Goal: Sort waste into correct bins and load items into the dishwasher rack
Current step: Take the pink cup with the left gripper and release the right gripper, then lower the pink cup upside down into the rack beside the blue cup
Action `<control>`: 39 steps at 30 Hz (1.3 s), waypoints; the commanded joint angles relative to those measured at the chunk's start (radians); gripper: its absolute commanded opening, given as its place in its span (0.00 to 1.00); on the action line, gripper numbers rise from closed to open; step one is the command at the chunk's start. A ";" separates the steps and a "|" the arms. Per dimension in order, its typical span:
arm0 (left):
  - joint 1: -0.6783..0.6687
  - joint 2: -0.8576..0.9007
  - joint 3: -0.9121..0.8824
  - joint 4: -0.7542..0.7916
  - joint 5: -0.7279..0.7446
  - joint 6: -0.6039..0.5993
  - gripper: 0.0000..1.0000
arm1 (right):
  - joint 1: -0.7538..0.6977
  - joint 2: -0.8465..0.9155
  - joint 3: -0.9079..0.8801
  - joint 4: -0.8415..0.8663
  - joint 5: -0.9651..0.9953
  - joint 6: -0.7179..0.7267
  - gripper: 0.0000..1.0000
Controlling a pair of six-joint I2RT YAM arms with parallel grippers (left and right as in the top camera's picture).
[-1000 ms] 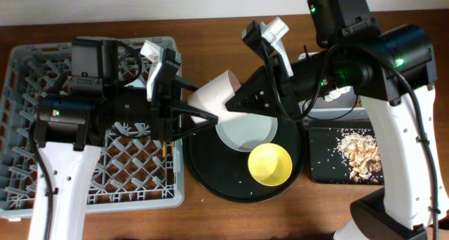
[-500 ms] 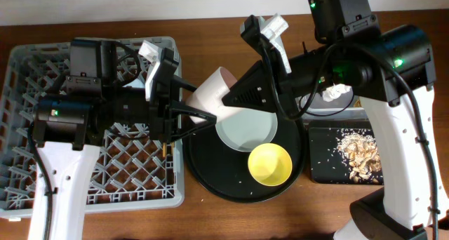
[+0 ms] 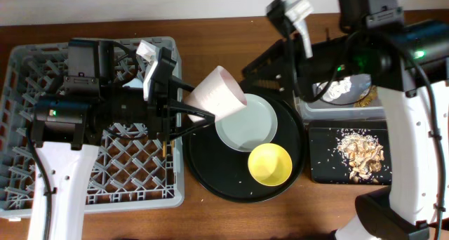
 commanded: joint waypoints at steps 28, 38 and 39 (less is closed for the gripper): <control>0.129 -0.014 -0.003 -0.001 -0.040 0.004 0.57 | 0.186 0.002 -0.206 -0.084 0.298 -0.013 0.05; 0.266 -0.013 -0.007 -0.200 -1.137 -0.378 0.55 | 0.060 0.002 -0.208 -0.094 0.445 -0.012 0.08; 0.266 -0.013 -0.011 -0.207 -1.189 -0.410 0.55 | 0.061 0.002 -0.209 -0.094 0.466 -0.010 0.08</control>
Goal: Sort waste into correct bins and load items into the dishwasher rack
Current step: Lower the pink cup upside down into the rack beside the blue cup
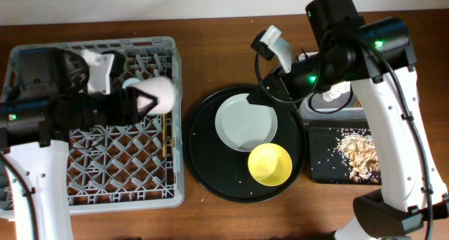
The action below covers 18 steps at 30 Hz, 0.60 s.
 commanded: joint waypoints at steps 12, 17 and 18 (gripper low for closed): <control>0.005 -0.006 -0.290 0.177 -0.537 -0.276 0.52 | 0.000 0.001 -0.025 -0.006 0.153 -0.008 0.08; 0.005 -0.004 -0.393 0.321 -0.530 -0.276 0.52 | 0.000 0.001 -0.025 -0.006 0.153 -0.007 0.08; 0.005 -0.004 -0.406 0.343 -0.528 -0.277 0.52 | 0.000 0.001 -0.025 -0.006 0.153 -0.007 0.08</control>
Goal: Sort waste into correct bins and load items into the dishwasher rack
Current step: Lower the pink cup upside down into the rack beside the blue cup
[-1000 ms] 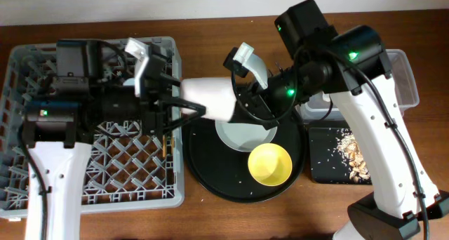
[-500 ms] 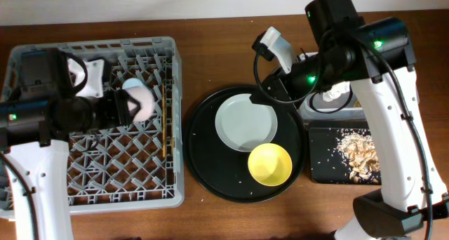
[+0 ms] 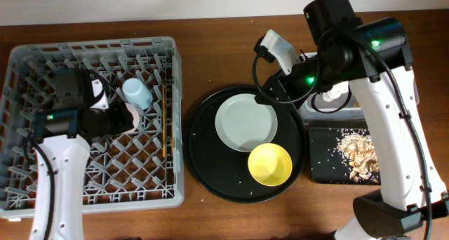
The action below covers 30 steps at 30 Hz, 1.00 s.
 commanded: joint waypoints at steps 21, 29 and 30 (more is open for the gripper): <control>0.003 -0.003 -0.160 0.214 0.076 -0.013 0.93 | 0.000 0.001 -0.005 -0.006 0.009 -0.007 0.14; 0.003 -0.033 -0.122 0.198 0.143 -0.012 0.93 | 0.000 0.001 -0.005 -0.006 0.043 0.005 0.15; 0.003 -0.056 -0.101 0.185 0.174 -0.012 0.93 | 0.002 0.001 -0.005 -0.006 0.060 0.036 0.15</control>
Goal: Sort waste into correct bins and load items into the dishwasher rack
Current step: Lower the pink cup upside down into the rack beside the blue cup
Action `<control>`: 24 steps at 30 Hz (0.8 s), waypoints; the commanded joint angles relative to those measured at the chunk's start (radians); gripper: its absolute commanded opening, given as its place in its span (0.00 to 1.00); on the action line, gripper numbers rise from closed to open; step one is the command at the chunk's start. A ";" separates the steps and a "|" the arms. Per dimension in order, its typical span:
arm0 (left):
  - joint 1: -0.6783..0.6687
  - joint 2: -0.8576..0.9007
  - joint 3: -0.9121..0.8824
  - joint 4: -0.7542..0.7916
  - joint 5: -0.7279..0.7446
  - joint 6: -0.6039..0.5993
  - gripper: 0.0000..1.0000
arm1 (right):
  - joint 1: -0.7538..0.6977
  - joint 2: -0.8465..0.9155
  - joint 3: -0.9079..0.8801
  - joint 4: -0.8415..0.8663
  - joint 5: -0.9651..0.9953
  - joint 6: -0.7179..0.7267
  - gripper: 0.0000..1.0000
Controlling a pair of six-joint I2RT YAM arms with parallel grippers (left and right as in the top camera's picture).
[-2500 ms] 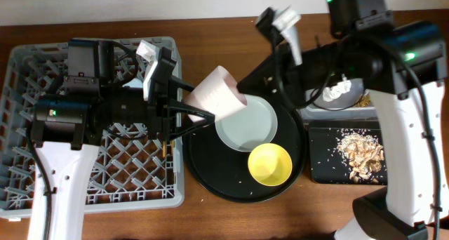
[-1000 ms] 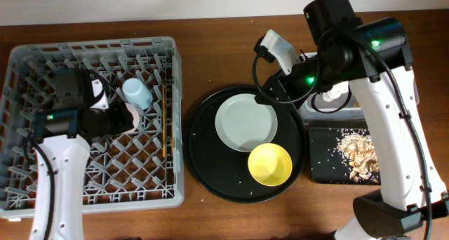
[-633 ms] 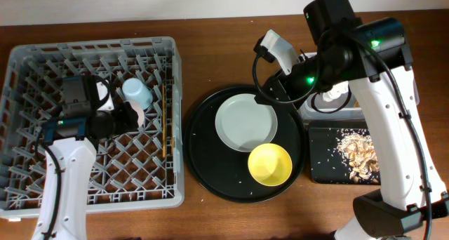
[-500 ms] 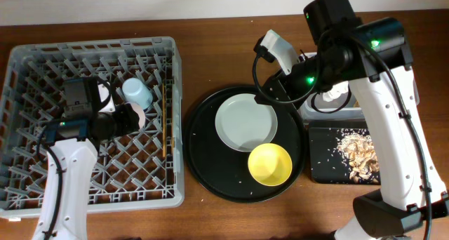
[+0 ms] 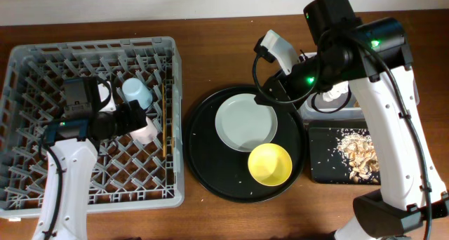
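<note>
A grey dishwasher rack point(image 5: 42, 64) fills the left of the table. My left gripper point(image 5: 138, 122) reaches over its middle, shut on a pale pink cup point(image 5: 146, 131) that sits low among the rack's pegs. A light blue cup point(image 5: 136, 92) stands in the rack just behind it. On the round black tray point(image 5: 203, 170) lie a white plate point(image 5: 244, 123) and a yellow bowl point(image 5: 270, 163). My right gripper point(image 5: 265, 94) hovers over the tray's far right rim; its dark fingers merge with the tray, so their state is unclear.
A thin wooden stick point(image 5: 164, 121) lies along the rack's right side. A black bin point(image 5: 326, 163) holding food scraps sits right of the tray, with a white-lined bin point(image 5: 330, 103) behind it under the right arm. Crumbs dot the tray.
My left gripper and the pink cup have shifted a little to the right and nearer in the rack, beside the wooden stick. The right arm has not moved.
First my left gripper held the pink cup above the tray's left edge, with the right arm raised at the back. Then the cup was over the rack's upper part and the right arm had swung over the tray. After that the cup sat low in the rack's middle, where it remains.
</note>
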 commanded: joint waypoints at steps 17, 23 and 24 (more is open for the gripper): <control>0.003 -0.365 0.081 -0.300 -0.046 0.002 0.99 | 0.439 -0.009 -0.445 0.148 0.683 0.643 0.66; 0.003 -0.365 0.081 -0.322 -0.046 0.002 0.99 | 0.470 -0.009 -0.446 0.162 0.688 0.665 0.99; 0.003 -0.365 0.081 -0.323 -0.046 0.002 0.99 | 0.465 -0.009 -0.446 0.172 0.688 0.665 0.99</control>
